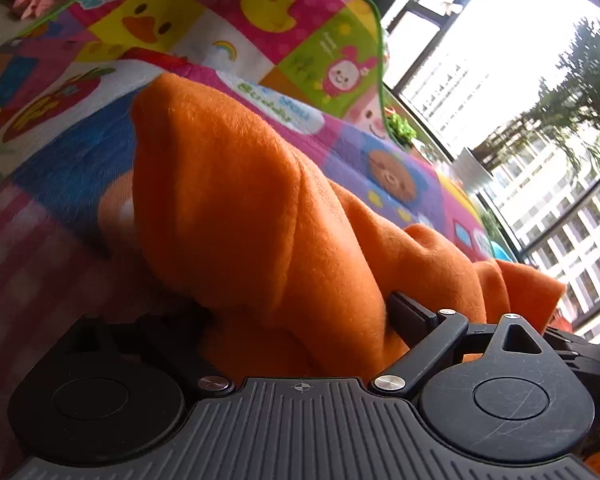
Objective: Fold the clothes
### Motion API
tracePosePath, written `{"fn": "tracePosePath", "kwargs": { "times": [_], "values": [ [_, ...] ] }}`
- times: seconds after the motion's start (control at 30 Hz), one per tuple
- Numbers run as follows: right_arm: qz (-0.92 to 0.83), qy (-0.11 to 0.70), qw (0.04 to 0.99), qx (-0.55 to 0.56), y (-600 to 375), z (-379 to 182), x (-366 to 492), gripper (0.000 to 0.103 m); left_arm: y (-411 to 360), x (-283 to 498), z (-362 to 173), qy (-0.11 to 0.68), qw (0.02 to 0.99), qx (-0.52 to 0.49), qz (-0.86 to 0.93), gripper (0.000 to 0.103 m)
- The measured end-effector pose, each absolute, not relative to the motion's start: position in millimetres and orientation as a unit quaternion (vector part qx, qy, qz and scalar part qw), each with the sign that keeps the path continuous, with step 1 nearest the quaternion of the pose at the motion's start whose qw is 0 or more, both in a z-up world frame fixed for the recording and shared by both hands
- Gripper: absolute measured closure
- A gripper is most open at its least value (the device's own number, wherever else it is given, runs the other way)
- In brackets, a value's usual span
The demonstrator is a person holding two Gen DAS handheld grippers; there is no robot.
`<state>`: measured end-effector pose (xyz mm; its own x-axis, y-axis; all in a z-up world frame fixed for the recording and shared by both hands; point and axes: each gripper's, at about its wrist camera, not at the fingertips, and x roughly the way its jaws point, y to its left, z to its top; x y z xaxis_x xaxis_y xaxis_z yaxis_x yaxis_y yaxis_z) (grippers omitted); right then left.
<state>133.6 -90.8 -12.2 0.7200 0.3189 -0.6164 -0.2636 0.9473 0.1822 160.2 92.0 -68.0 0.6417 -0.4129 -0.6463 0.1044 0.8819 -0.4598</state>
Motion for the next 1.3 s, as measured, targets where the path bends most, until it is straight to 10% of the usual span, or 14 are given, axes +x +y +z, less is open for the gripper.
{"fn": "tracePosePath", "kwargs": {
  "times": [0.33,0.47,0.7,1.3],
  "values": [
    [0.098,0.292,0.951,-0.031,-113,9,247,0.05,54,233,-62,0.358,0.909,-0.162,-0.143,0.016],
    [0.057,0.33,0.942,-0.031,-136,-9,235,0.021,51,226,-71,0.384,0.903,-0.124,-0.147,0.011],
    [0.069,0.234,0.97,0.006,-138,36,187,0.0,45,222,-73,0.385,0.906,-0.104,-0.143,0.01],
    [0.114,0.317,0.939,0.074,-79,-29,233,0.0,68,182,28,0.244,0.951,-0.089,-0.166,0.008]
  ]
}}
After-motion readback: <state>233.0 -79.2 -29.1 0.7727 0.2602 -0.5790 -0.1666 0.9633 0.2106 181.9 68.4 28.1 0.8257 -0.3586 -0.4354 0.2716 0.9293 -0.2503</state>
